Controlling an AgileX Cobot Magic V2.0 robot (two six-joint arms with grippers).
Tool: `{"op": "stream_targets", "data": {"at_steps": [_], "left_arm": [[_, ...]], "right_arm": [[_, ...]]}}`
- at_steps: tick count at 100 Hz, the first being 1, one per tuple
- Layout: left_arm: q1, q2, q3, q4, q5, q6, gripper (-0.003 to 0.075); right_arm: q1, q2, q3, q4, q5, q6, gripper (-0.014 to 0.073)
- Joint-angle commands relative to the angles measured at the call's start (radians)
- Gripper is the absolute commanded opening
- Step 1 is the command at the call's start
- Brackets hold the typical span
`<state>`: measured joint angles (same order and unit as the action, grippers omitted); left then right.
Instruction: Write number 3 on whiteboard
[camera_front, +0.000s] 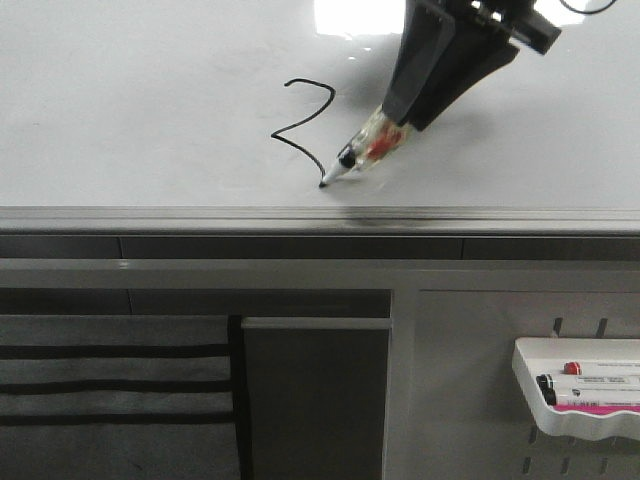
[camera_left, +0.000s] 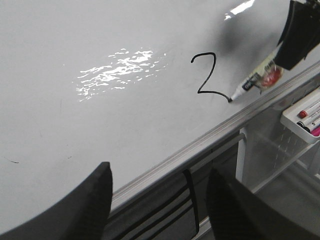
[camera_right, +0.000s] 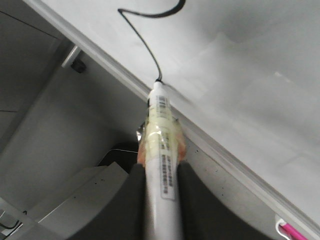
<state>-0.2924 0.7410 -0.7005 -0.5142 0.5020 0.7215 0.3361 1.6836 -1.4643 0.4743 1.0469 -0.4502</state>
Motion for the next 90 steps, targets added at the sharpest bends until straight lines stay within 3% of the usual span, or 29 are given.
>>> {"op": "stream_targets", "data": {"at_steps": [1, 12, 27, 47, 65, 76, 90], "left_arm": [[0.003, -0.003, -0.026, -0.022, -0.069, -0.012, 0.0389], [0.003, -0.003, -0.026, -0.022, -0.069, -0.012, 0.0389], [0.003, -0.003, -0.026, -0.022, -0.078, -0.012, 0.0388], [0.003, -0.001, -0.026, -0.022, -0.084, -0.012, 0.0388], [-0.045, 0.082, -0.090, -0.022, 0.135, 0.101, 0.0389], [-0.101, 0.173, -0.156, -0.024, 0.281, 0.197, 0.0388], [-0.193, 0.275, -0.227, -0.032, 0.325, 0.238, 0.0388]], "right_arm": [[0.045, -0.028, 0.021, 0.026, -0.152, -0.022, 0.0009], [0.087, 0.007, -0.018, 0.026, -0.213, -0.022, 0.0009], [0.094, 0.001, -0.072, 0.035, -0.164, -0.031, 0.0009], [0.101, -0.193, 0.062, 0.195, -0.119, -0.250, 0.0009], [0.101, -0.382, 0.229, 0.216, -0.067, -0.384, 0.0009], [0.101, -0.467, 0.268, 0.216, -0.038, -0.549, 0.0009], [0.101, -0.511, 0.272, 0.216, -0.011, -0.763, 0.0009]]}}
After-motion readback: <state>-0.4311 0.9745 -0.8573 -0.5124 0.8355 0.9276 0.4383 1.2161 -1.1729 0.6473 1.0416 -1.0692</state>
